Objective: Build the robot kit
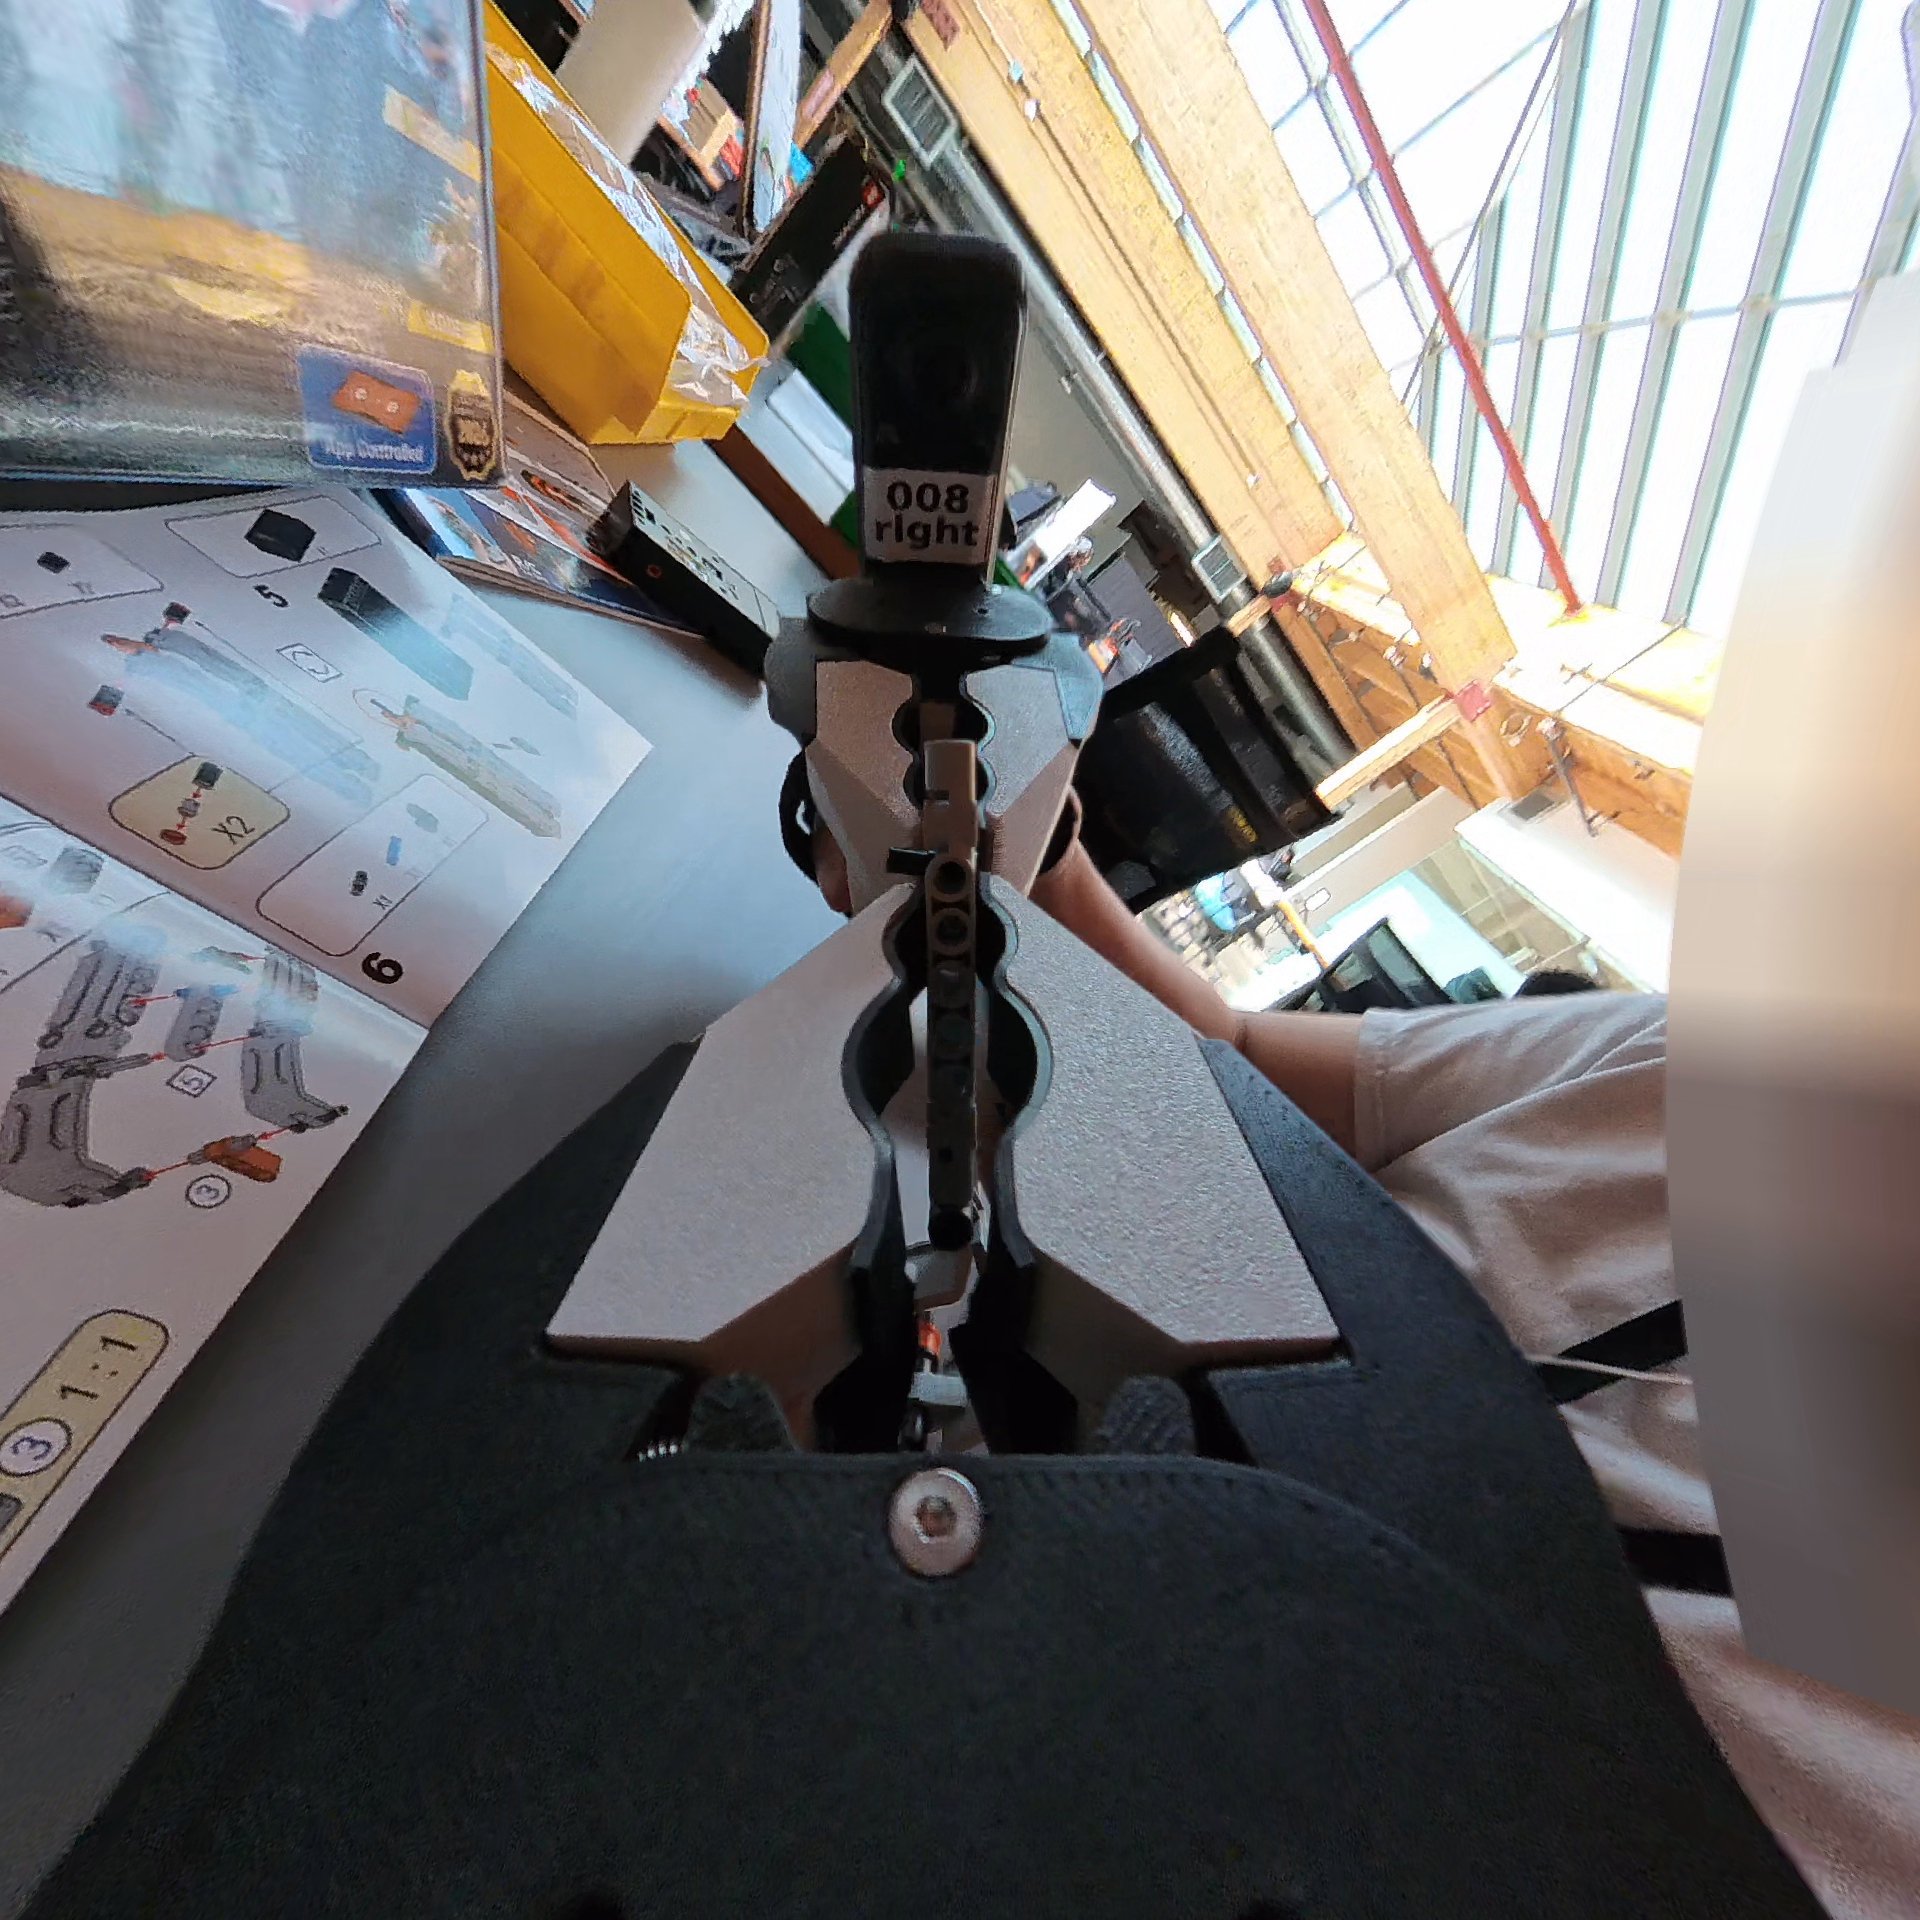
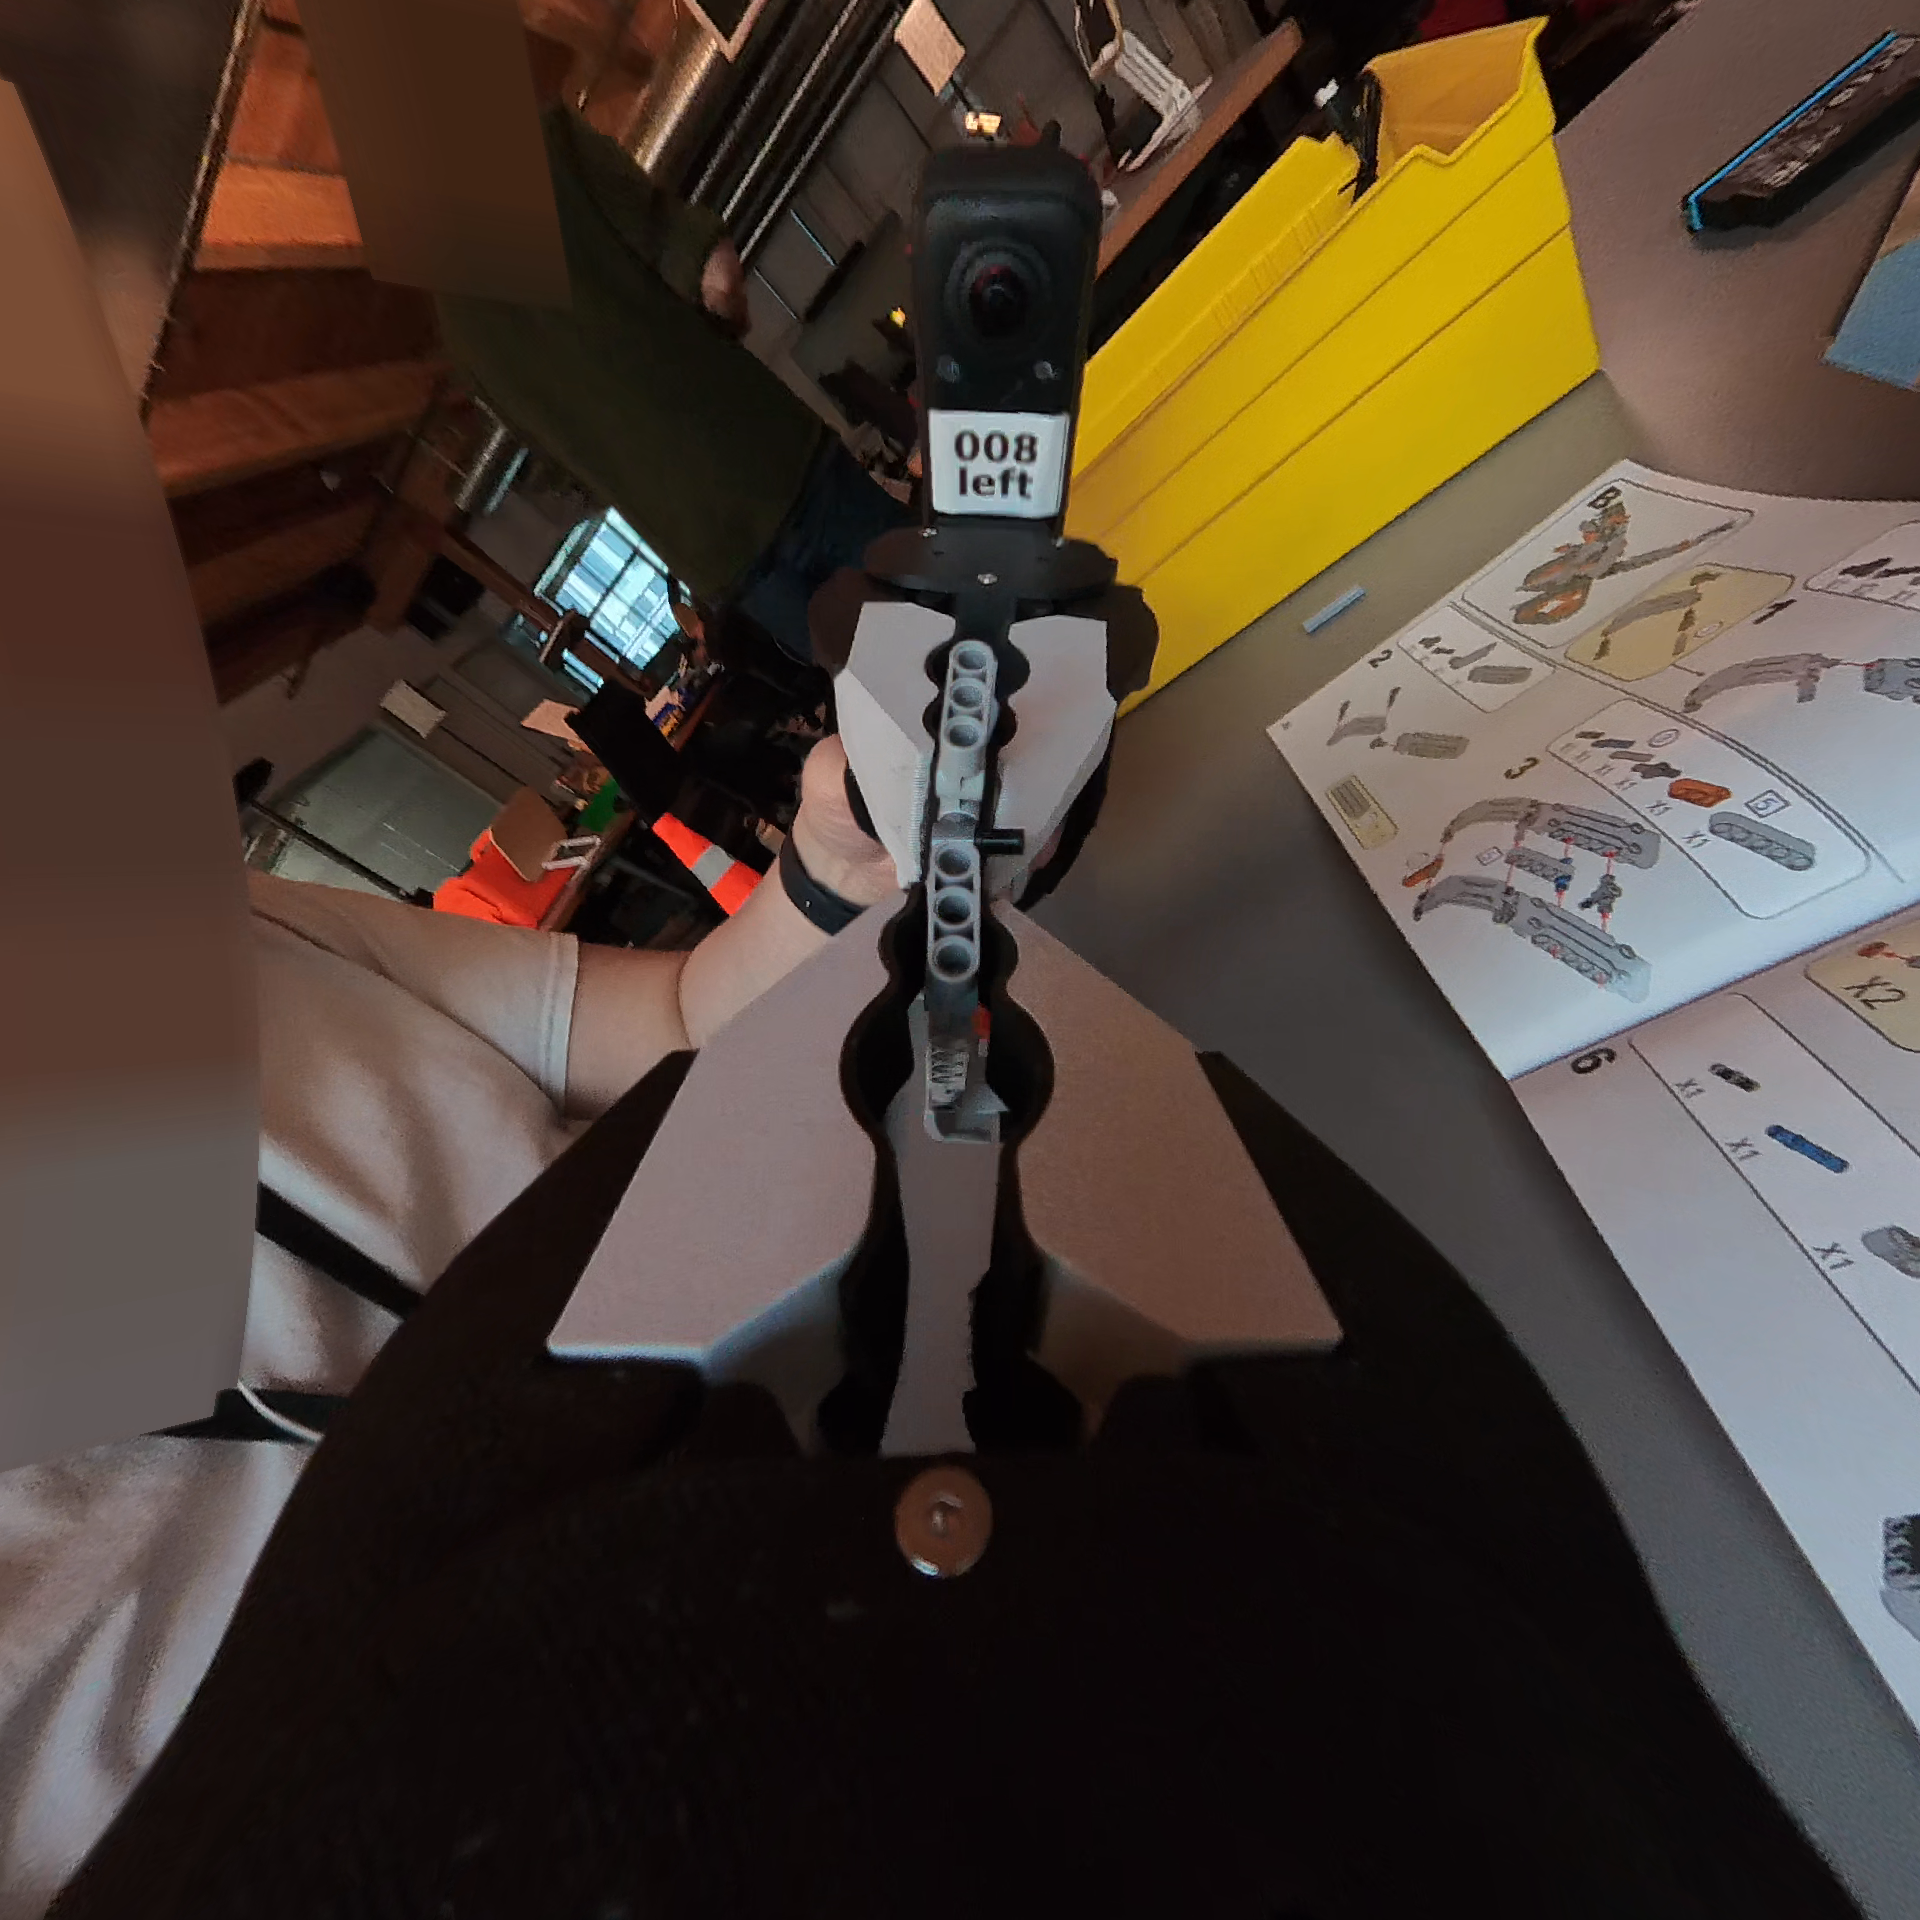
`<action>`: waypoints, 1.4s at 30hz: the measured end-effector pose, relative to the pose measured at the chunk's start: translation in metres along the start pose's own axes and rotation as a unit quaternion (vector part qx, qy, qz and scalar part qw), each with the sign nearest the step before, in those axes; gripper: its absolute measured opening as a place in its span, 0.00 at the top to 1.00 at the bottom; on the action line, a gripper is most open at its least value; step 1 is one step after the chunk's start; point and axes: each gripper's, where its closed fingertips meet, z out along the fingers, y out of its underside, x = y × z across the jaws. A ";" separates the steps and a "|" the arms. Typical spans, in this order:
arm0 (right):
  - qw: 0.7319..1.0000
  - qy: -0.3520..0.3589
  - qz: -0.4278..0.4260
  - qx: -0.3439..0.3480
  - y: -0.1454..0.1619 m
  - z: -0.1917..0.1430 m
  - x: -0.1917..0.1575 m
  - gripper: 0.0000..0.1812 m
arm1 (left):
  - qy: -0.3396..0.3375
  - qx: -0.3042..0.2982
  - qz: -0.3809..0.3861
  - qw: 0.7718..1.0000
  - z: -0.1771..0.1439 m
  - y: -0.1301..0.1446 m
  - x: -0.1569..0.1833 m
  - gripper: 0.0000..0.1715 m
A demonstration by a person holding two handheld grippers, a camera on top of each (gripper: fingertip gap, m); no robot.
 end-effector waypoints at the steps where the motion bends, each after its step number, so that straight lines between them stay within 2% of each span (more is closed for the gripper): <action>1: 1.000 0.005 0.006 0.012 -0.003 0.000 0.003 0.97 | 0.004 0.014 -0.016 1.000 -0.001 -0.003 -0.002 0.97; 10: 0.990 0.019 0.117 0.080 -0.013 -0.002 0.025 0.96 | 0.063 0.110 -0.168 0.978 -0.005 -0.014 -0.024 0.97; 17: 0.979 0.017 0.181 0.092 -0.011 -0.002 0.031 0.96 | 0.020 0.103 -0.132 0.986 -0.004 -0.012 -0.032 0.98; 24: 0.967 -0.006 0.228 0.109 -0.012 0.001 0.030 0.98 | 0.020 0.113 -0.128 0.985 -0.004 -0.014 -0.033 0.98; 30: 0.977 0.009 0.186 0.107 -0.015 0.002 0.031 0.97 | 0.022 0.122 -0.131 0.984 -0.005 -0.016 -0.032 0.97; 35: 0.973 -0.023 0.186 0.131 -0.020 0.003 0.028 0.98 | 0.028 0.139 -0.135 0.981 -0.009 -0.021 -0.030 0.97; 38: 0.971 -0.038 0.194 0.135 -0.020 0.004 0.031 0.98 | 0.041 0.150 -0.148 0.977 -0.011 -0.024 -0.028 0.98; 42: 0.958 -0.071 0.235 0.150 -0.022 -0.002 0.035 0.97 | 0.020 0.147 -0.130 0.980 -0.014 -0.025 -0.030 0.97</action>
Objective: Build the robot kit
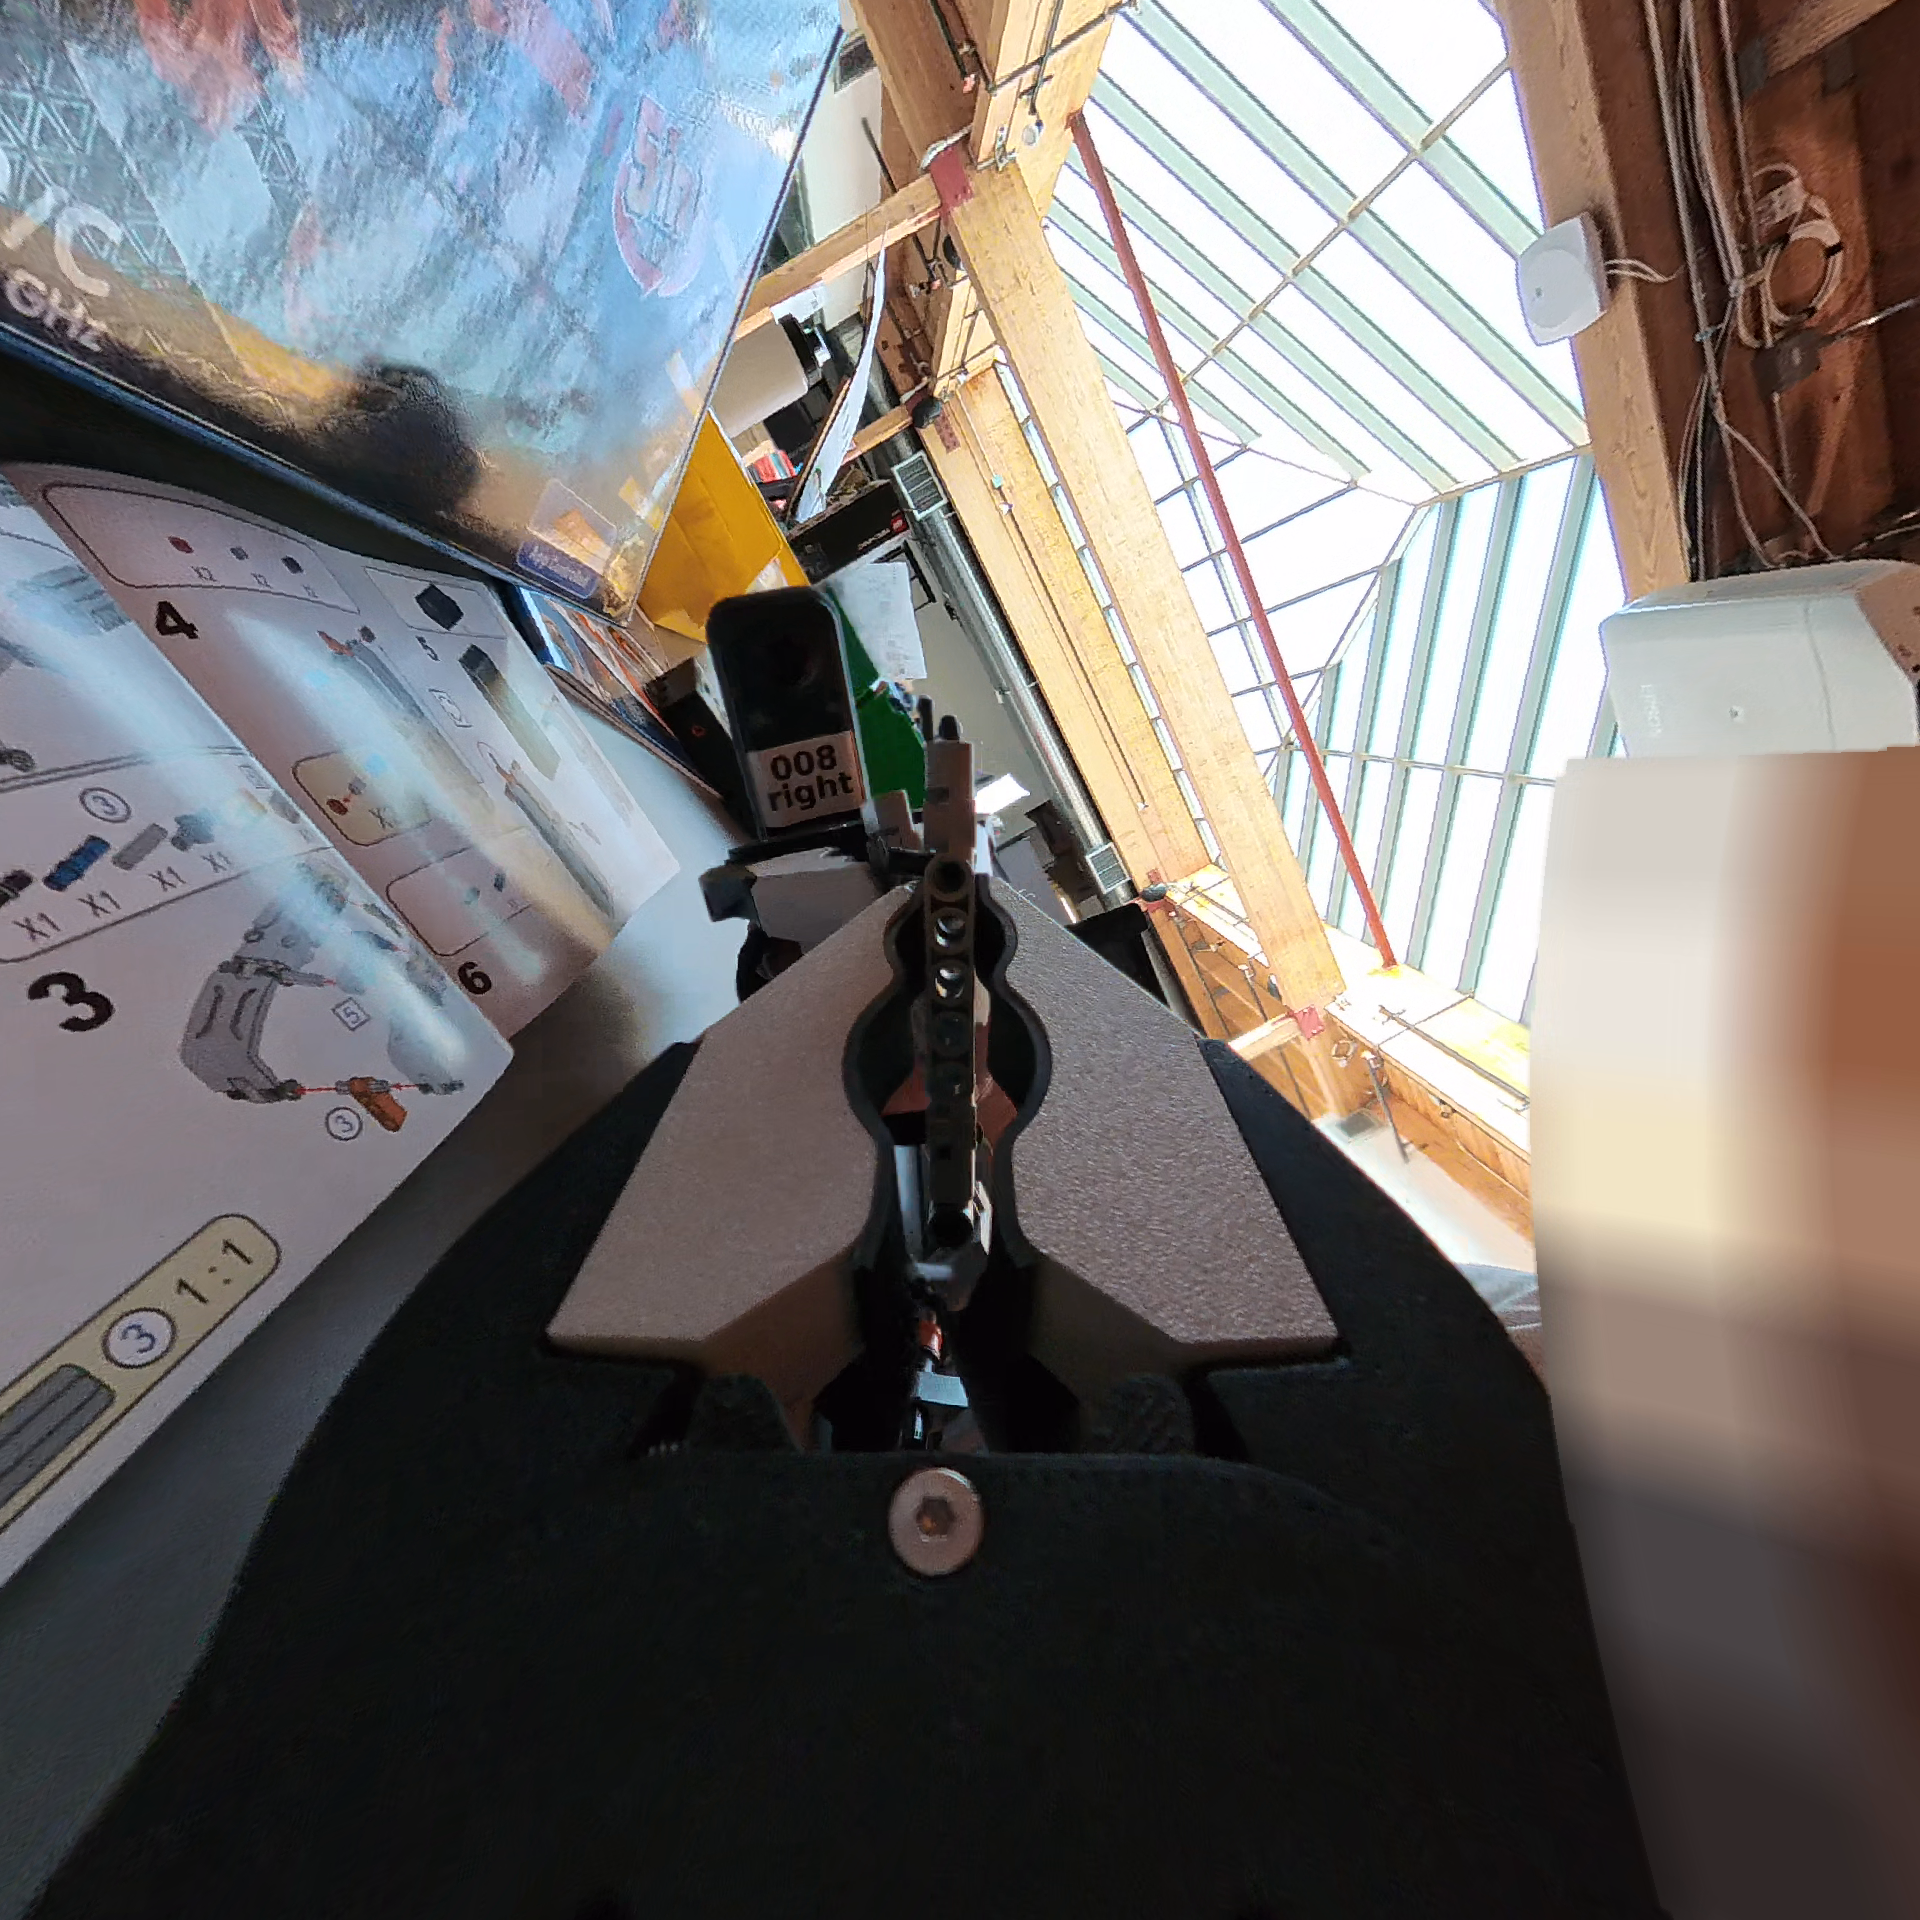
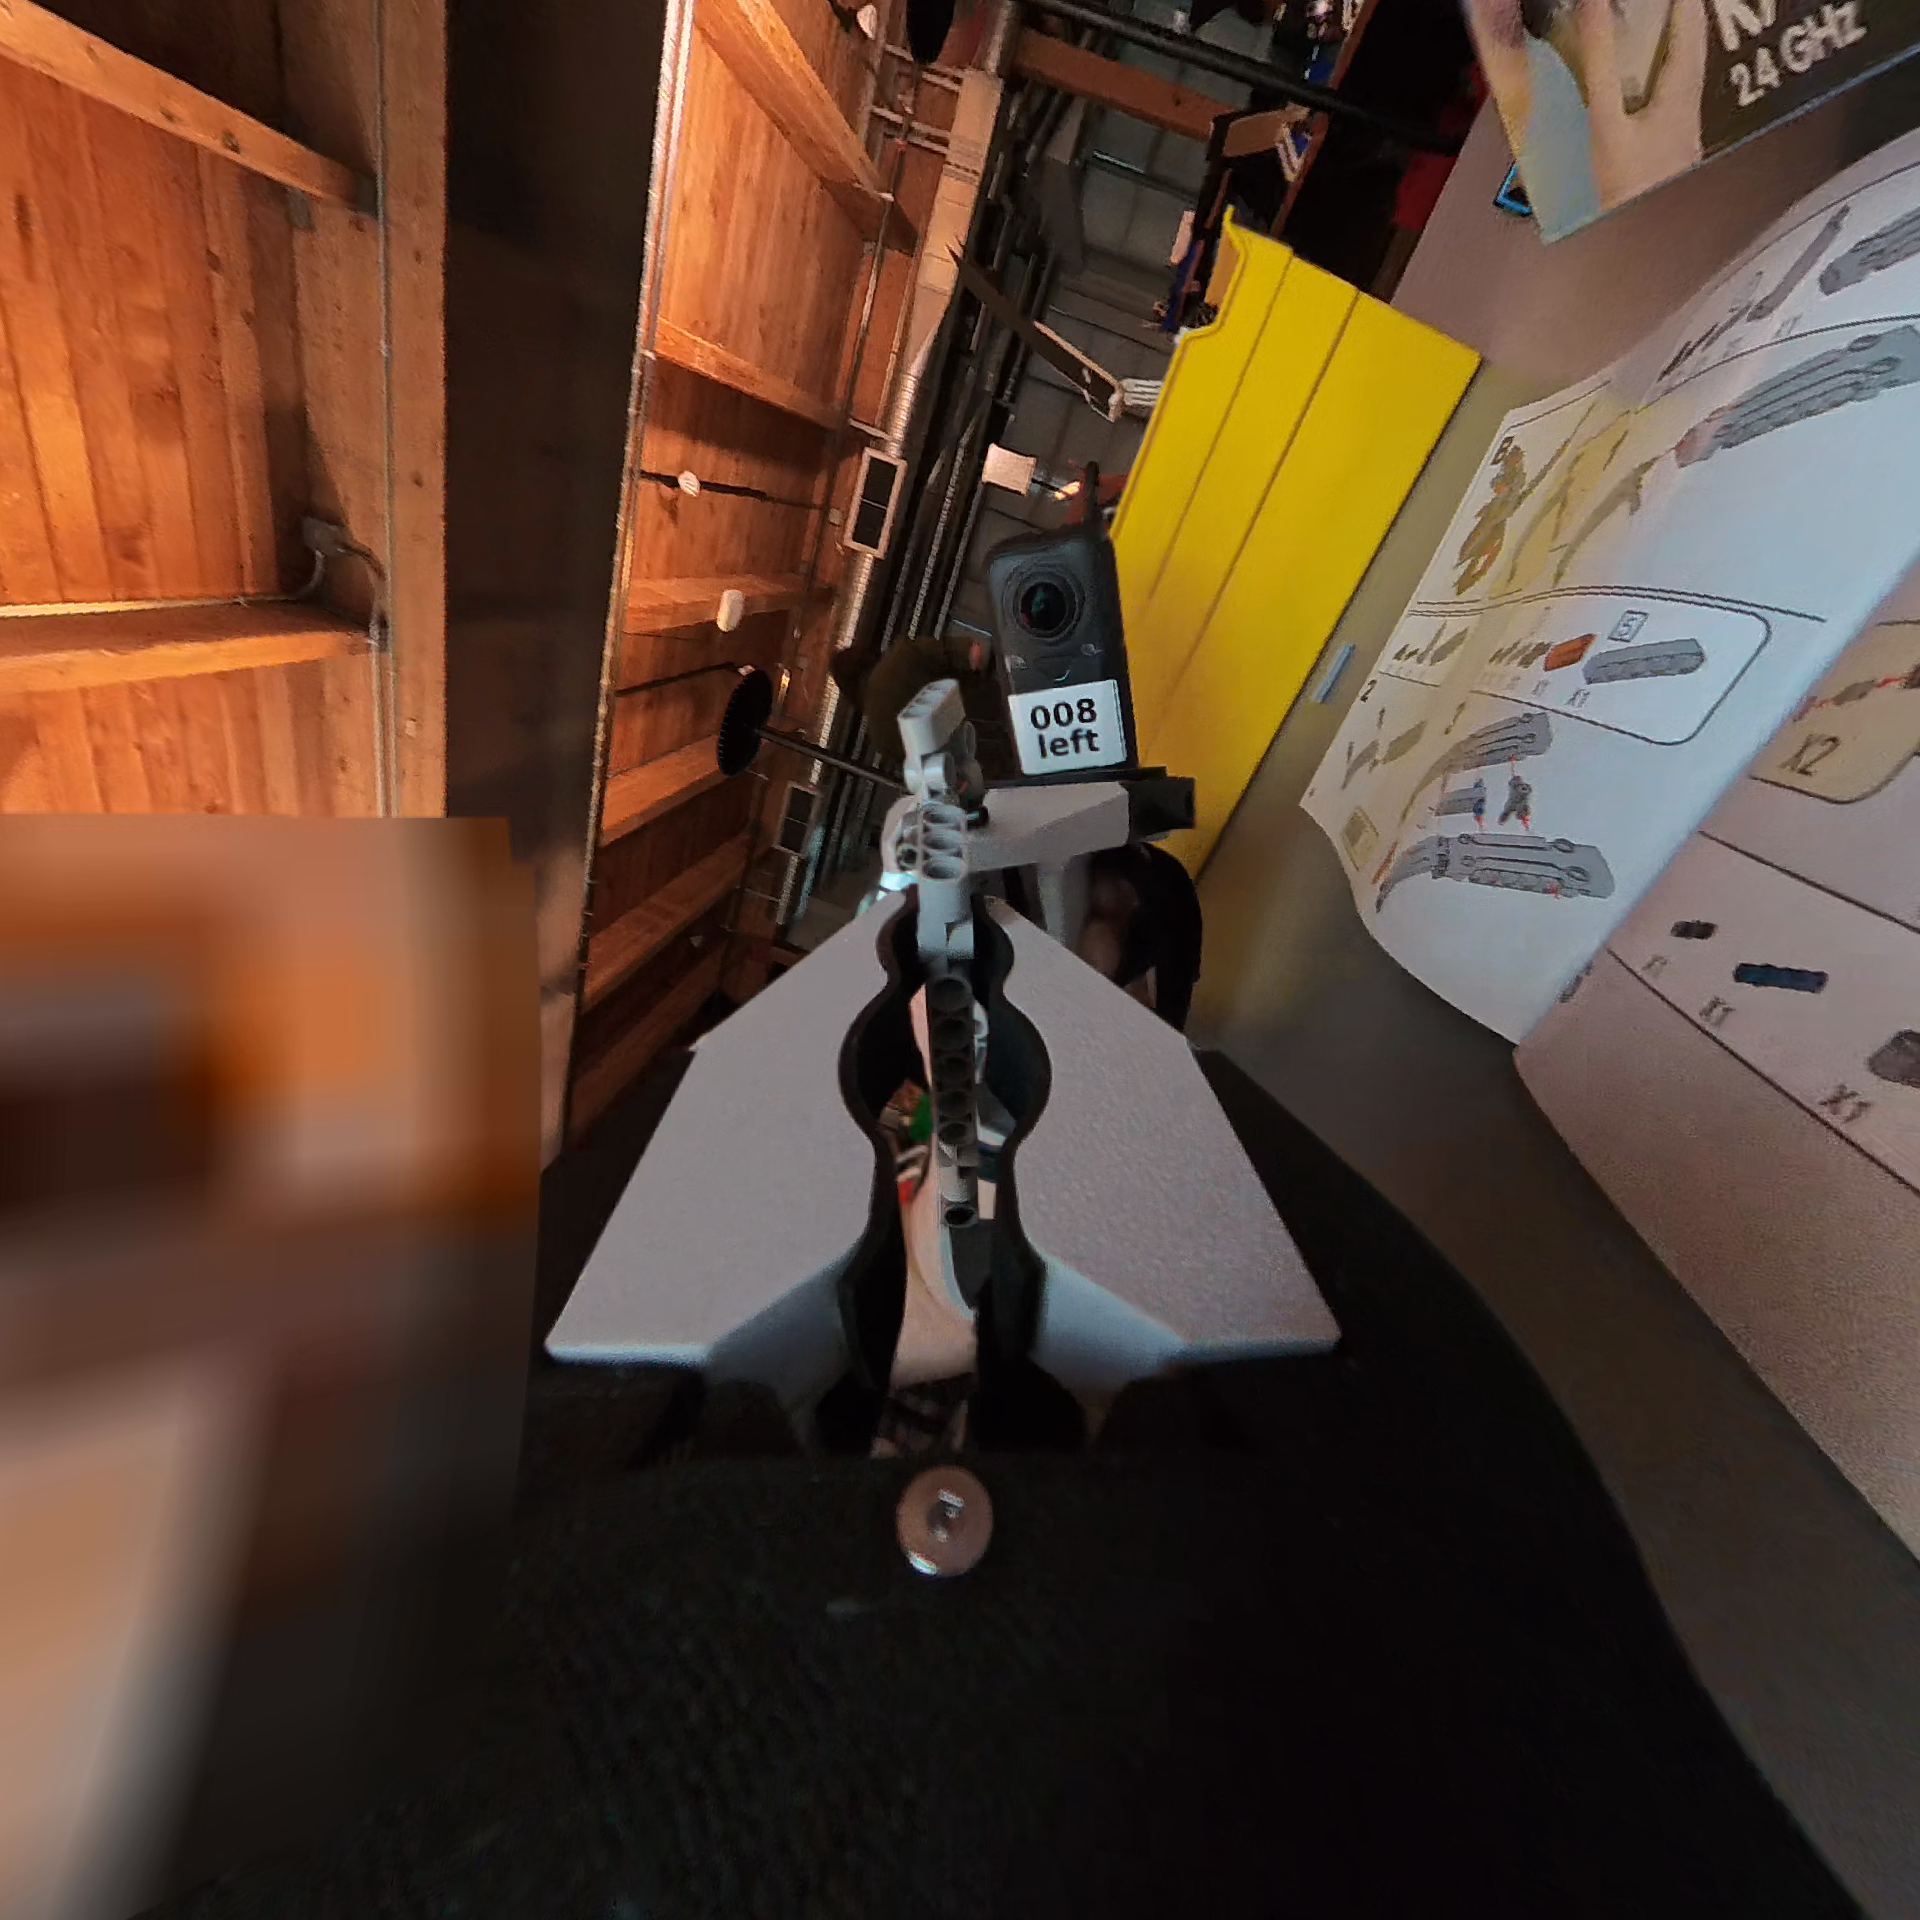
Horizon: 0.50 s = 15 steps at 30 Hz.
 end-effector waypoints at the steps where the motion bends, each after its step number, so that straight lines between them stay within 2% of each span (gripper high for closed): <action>1: 1.000 -0.008 0.012 0.009 -0.003 -0.002 0.000 0.98 | -0.003 0.000 0.005 1.000 -0.001 -0.001 0.000 0.97; 15: 0.998 -0.030 0.053 0.036 -0.009 -0.001 0.001 0.97 | -0.003 0.012 0.001 1.000 0.000 -0.002 0.000 0.98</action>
